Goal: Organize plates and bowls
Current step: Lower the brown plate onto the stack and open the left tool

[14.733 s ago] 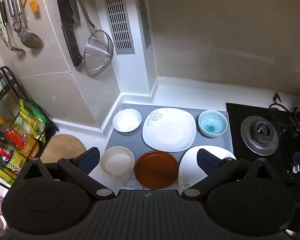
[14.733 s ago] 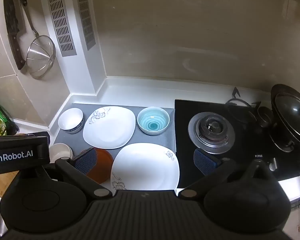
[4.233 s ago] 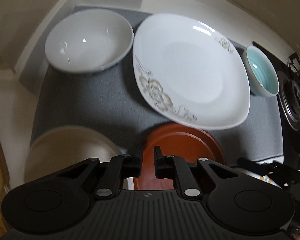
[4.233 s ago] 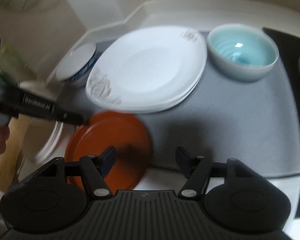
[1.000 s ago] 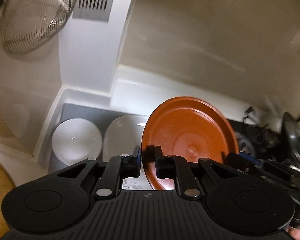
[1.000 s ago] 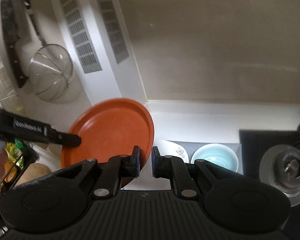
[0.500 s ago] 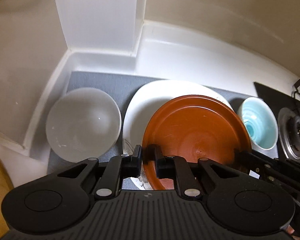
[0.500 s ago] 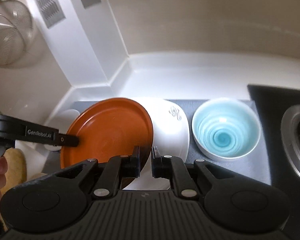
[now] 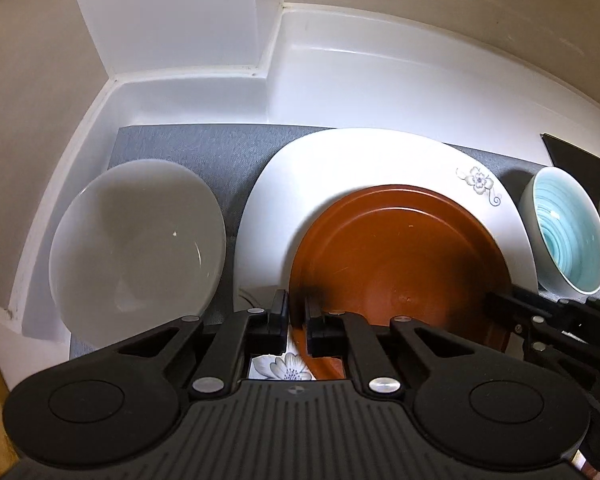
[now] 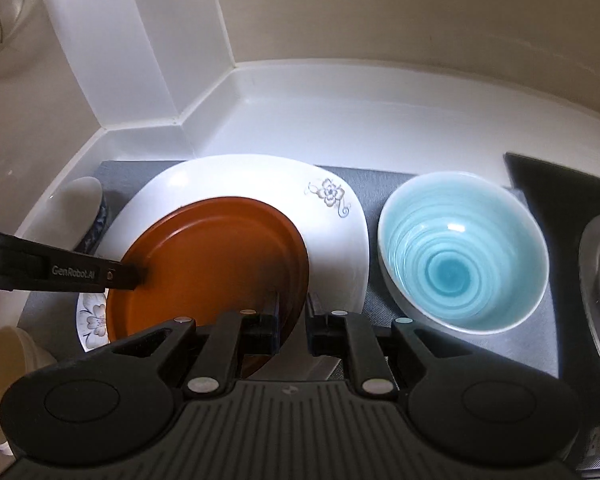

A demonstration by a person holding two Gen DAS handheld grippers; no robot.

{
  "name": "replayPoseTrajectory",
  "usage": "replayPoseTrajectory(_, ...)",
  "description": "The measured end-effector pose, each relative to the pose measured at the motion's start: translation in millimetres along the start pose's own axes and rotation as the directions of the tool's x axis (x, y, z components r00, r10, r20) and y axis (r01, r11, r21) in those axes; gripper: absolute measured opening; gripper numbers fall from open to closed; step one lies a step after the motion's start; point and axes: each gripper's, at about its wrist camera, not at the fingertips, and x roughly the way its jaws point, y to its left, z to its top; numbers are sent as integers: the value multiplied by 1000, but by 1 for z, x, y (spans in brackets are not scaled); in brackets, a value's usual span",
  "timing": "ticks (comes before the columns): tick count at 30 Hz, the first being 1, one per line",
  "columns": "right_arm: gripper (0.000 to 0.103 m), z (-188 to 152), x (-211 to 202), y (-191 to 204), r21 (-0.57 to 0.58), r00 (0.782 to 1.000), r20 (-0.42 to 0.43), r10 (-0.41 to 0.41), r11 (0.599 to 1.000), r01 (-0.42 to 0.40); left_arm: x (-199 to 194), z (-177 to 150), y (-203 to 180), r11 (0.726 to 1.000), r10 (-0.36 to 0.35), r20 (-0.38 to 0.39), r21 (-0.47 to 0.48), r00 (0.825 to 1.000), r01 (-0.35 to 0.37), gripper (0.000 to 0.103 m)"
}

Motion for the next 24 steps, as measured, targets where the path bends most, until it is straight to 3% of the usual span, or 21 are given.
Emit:
replayPoseTrajectory(6,20,0,1,-3,19,1000,7,20,1000,-20,-5,1,2,1000,-19,1,-8,1000,19,9)
replayPoseTrajectory(8,63,1,-4,-4,30,998,14,57,998,-57,-15,1,8,999,-47,15,-28,999,47,17)
replayPoseTrajectory(9,80,1,-9,-2,24,997,24,68,997,-68,-22,0,12,997,-69,30,-36,997,70,22)
replayPoseTrajectory(11,99,2,-19,7,-26,997,54,47,999,-46,-38,-4,23,994,-91,69,-56,993,95,48)
replayPoseTrajectory(17,103,5,-48,20,-92,991,105,80,993,-70,-76,-24,67,987,-84,145,-121,986,102,53)
replayPoseTrajectory(21,103,9,-55,21,-30,979,150,140,990,-137,-82,-34,112,951,-167,172,-231,971,205,58)
replayPoseTrajectory(24,103,13,-46,28,-6,971,125,206,978,-207,-82,-40,138,932,-172,191,-287,966,223,65)
